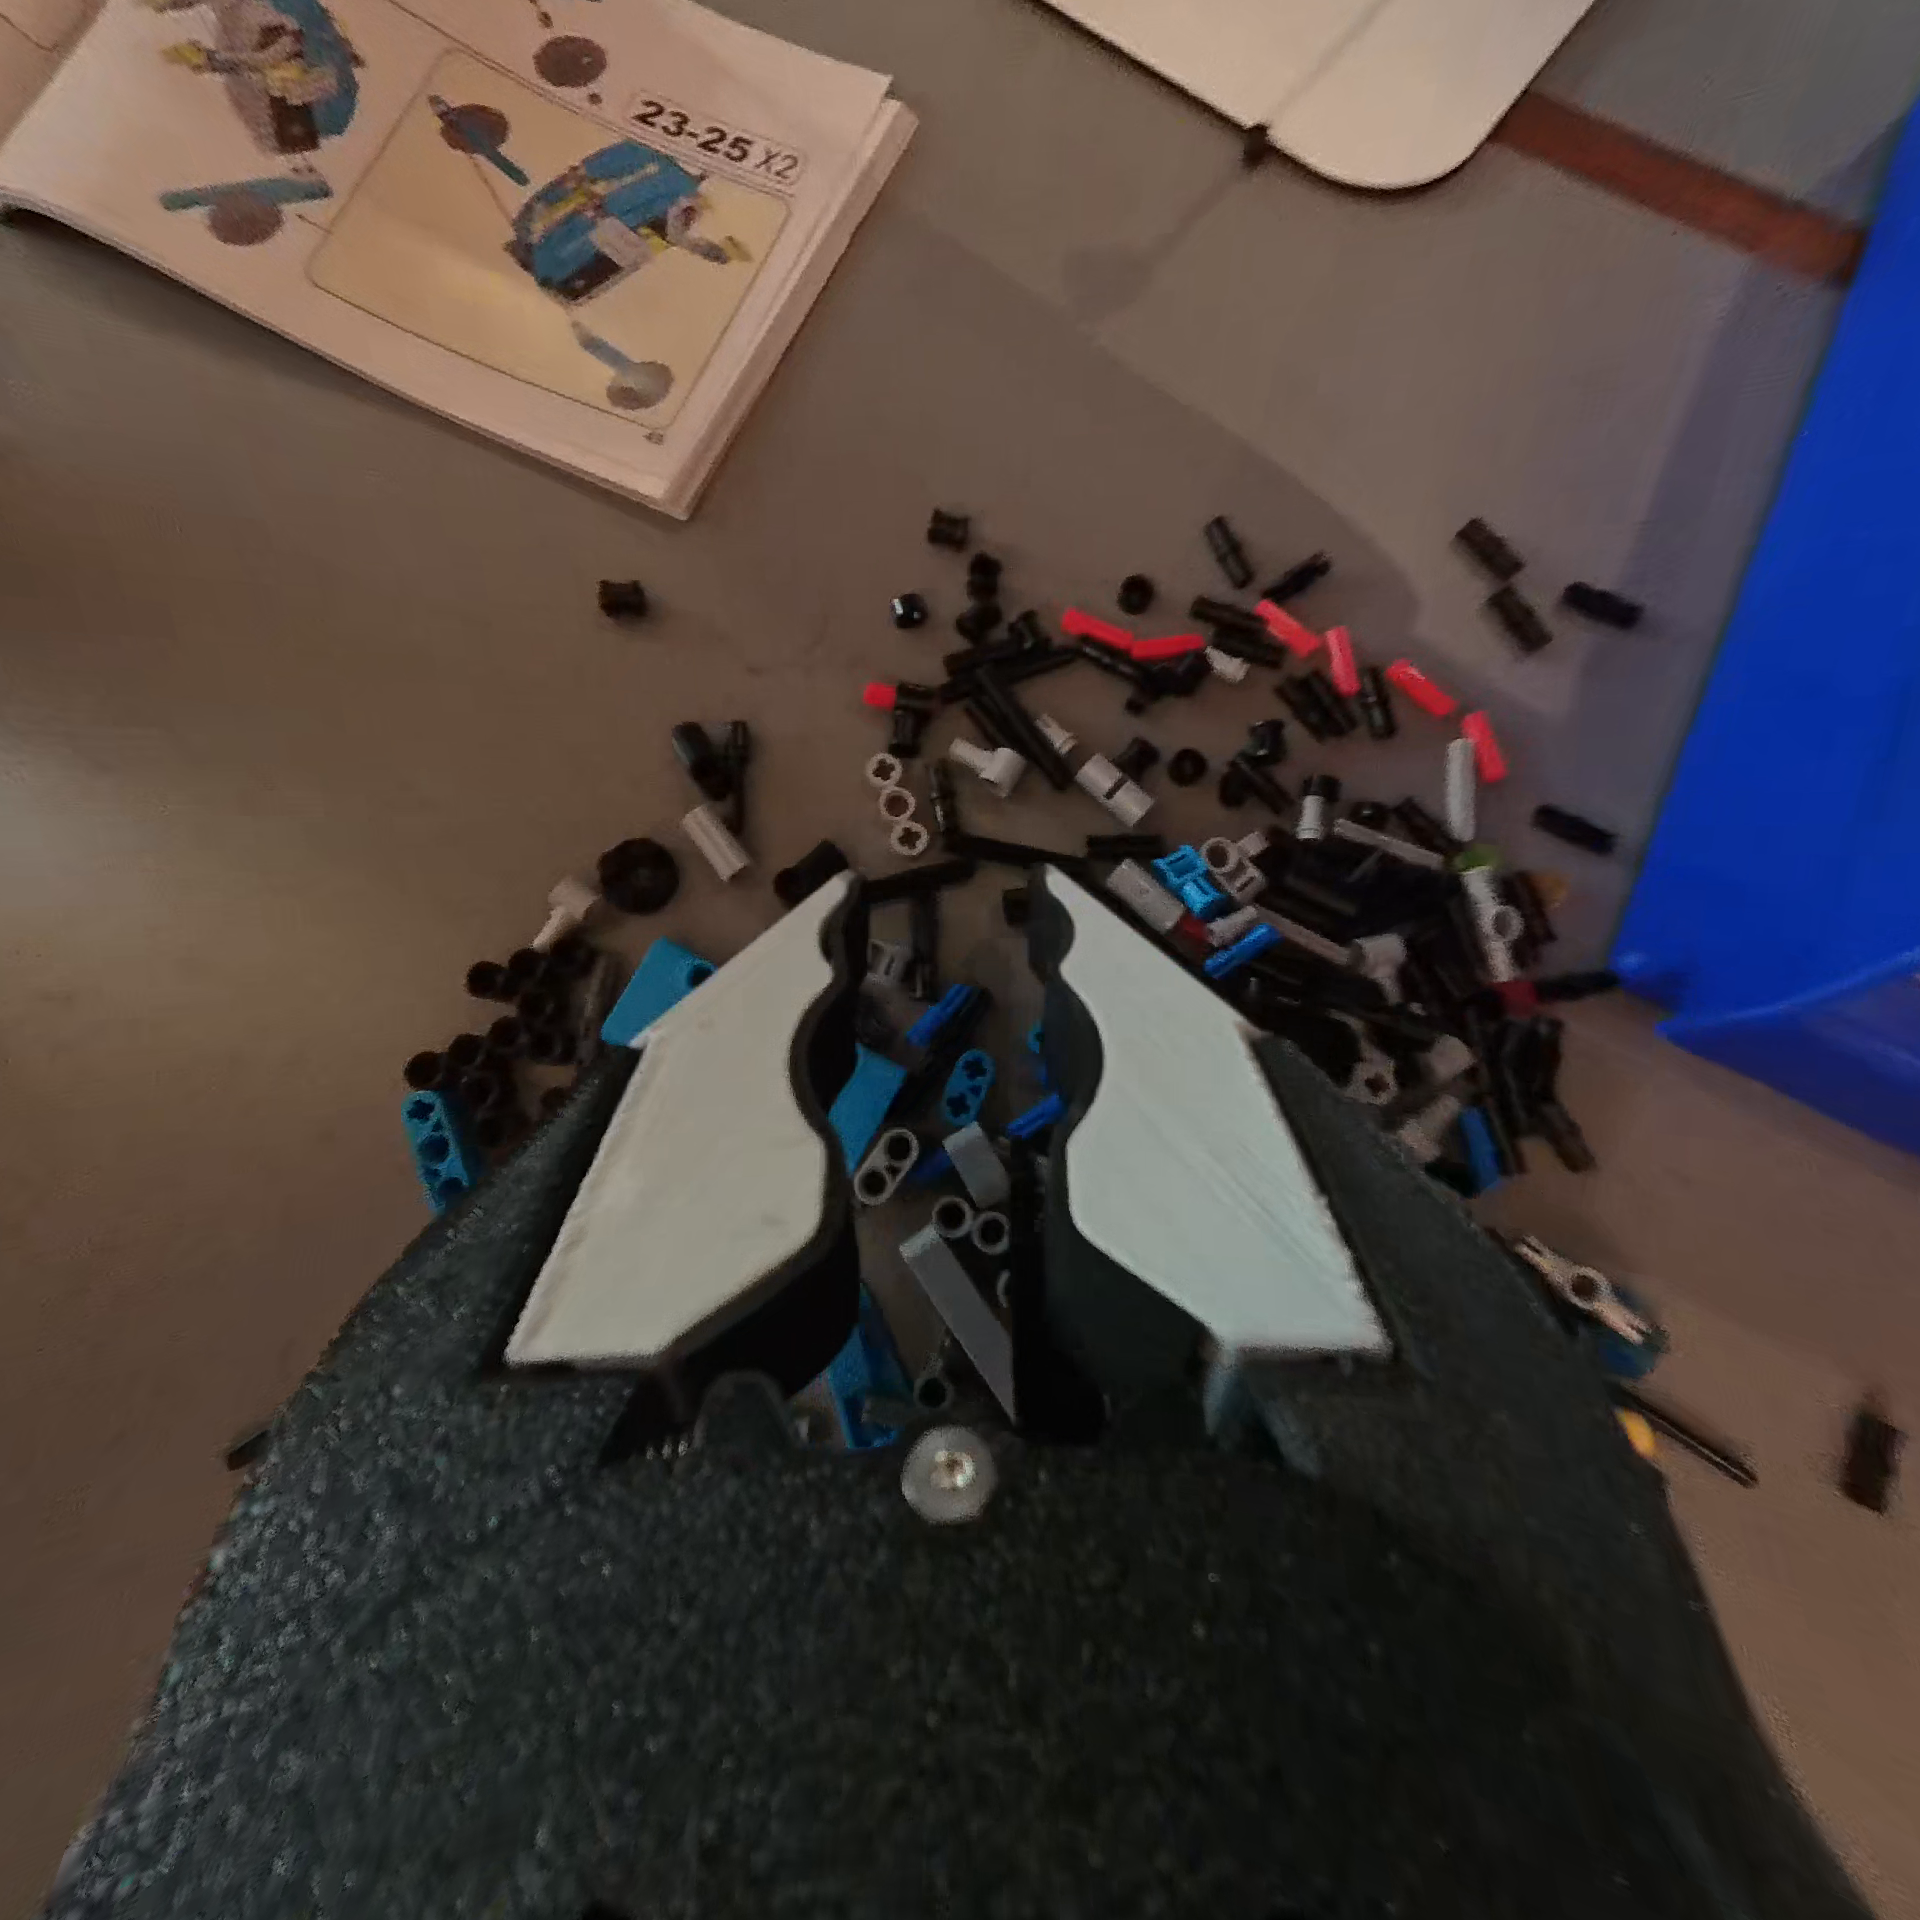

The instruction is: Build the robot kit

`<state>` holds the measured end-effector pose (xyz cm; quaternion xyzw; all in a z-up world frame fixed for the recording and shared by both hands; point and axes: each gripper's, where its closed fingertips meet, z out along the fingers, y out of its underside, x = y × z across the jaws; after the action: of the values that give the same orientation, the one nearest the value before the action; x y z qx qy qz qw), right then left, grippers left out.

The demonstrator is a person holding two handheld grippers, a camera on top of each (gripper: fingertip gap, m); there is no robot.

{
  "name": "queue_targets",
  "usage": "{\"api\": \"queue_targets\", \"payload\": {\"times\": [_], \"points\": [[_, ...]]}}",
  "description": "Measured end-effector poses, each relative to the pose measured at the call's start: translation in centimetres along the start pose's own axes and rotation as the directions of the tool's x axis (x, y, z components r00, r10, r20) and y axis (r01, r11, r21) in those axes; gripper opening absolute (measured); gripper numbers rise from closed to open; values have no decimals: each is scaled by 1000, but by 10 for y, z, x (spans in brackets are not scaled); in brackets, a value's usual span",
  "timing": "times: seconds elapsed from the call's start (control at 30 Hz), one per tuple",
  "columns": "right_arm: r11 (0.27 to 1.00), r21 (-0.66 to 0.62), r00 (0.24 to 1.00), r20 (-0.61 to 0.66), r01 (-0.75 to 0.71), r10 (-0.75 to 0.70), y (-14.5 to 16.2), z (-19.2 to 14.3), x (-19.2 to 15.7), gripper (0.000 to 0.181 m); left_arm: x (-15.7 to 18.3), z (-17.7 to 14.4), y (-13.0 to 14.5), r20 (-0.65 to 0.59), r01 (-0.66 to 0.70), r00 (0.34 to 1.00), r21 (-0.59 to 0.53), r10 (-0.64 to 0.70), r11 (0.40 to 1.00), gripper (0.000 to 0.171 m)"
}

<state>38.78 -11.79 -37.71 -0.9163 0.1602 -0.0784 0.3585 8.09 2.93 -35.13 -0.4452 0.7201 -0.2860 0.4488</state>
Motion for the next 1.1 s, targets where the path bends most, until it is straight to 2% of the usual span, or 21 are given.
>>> {"api": "queue_targets", "payload": {"times": [0.37, 0.47, 0.6, 0.67, 0.77, 0.9, 1.1], "points": [[1000, -25, 996, 84, 7, -4, 4, 9, -9, 38, 4, 0, 1, 2, -41, 999, -7, 41, 999, 18], [994, 91, 998, 39, -60, 57, -13, -10, 11, 32, 5, -1, 1, 4, -47, 999, -6, 47, 999, 18], [937, 235, 966, 51, -257, 252, -26, -35, 39, 31, 2, -1, 1, 12, -32, 999, -6, 32, 999, 18], [915, 274, 955, 82, -297, 286, -31, -41, 35, 31, -5, -2, 3, 33, 1, 999, -15, -1, 1000, 17], [915, 293, 961, 83, -276, 263, -36, -43, 23, 29, -11, -2, 6, 34, 64, 997, -19, -63, 998, 17], [937, 262, 972, 110, -230, 208, -37, -34, 4, 27, -11, 1, 8, 5, 102, 995, -37, -102, 994, 18], [968, 183, 980, 138, -170, 146, -28, -18, -17, 27, -5, 4, 13, -18, 64, 998, -72, -66, 995, 18]]}}
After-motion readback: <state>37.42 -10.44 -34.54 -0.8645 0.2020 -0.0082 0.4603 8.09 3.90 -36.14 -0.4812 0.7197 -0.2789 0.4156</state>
